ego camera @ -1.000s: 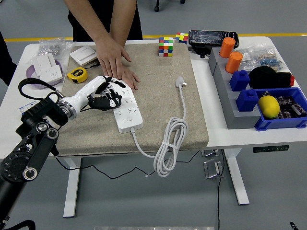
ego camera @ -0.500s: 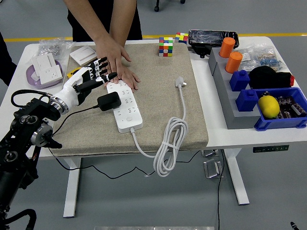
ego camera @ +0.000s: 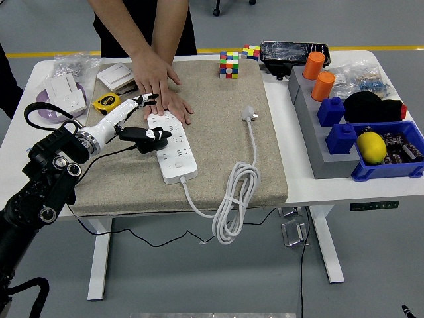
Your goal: Pick up the plug,place it near the board,insert it into the board,press the button
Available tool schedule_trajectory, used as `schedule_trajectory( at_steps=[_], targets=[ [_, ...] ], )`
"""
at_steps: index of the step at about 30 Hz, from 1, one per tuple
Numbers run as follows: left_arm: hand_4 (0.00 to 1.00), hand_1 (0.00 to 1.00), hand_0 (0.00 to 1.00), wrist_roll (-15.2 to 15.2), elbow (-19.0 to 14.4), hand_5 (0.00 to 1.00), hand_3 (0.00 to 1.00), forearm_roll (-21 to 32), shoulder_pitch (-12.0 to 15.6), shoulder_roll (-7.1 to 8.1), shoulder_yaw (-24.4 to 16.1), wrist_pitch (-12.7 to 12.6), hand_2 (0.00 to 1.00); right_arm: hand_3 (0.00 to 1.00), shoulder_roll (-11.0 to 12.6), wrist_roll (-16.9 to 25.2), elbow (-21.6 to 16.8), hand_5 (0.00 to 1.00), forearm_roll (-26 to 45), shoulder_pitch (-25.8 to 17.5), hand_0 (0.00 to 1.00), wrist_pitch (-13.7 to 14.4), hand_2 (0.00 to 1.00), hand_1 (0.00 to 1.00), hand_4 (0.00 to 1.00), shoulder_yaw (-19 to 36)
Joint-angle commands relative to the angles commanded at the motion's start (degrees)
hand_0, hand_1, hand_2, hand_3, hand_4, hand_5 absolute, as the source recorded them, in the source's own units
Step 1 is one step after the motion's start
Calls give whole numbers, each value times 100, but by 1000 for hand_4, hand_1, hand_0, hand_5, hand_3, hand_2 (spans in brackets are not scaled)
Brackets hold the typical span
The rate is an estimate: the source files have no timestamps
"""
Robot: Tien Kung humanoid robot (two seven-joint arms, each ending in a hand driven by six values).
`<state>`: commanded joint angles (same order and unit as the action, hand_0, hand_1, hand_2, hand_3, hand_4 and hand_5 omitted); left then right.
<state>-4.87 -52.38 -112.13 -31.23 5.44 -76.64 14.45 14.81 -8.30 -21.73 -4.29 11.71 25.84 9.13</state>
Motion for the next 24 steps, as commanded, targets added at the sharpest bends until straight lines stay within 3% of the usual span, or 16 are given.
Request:
schedule_trajectory(
  at_steps=[1,6,7,13,18,19,24],
  targets=[
    [998,829,872,-7,29,305,879,-261,-15,-3,23,-79,781,772,0,-5,-1,998,-9,2,815,1,746,749,998,4],
    [998,829,872,-48,188,305,879,-1452,-50,-30,29,-333,781,772,6,-10,-1,998,-15,3,815,1,746,749,998,14],
    [998,729,785,-37,210,296,773,-1713,-46,-34,25,-368,659,772,8,-11,-1,998,-17,3,814,1,746,749,998,16],
    [998,712,774,-2,260,291,764,-1787,10,-44,19,-409,634,771,8,-17,1,998,-21,-11,814,3,746,749,998,16],
    [998,712,774,-72,112,291,764,-1787,98,-53,-87,-404,634,771,8,-19,-1,998,-30,-6,814,6,746,749,998,22],
    [998,907,865,-96,77,361,982,-1787,112,-53,-117,-397,921,771,9,-19,-1,998,-31,-4,814,6,746,748,998,23],
    [998,907,865,-321,-431,361,982,-1283,326,-76,-370,-417,921,771,4,-26,1,998,-23,-22,814,10,746,748,998,12]
  ],
)
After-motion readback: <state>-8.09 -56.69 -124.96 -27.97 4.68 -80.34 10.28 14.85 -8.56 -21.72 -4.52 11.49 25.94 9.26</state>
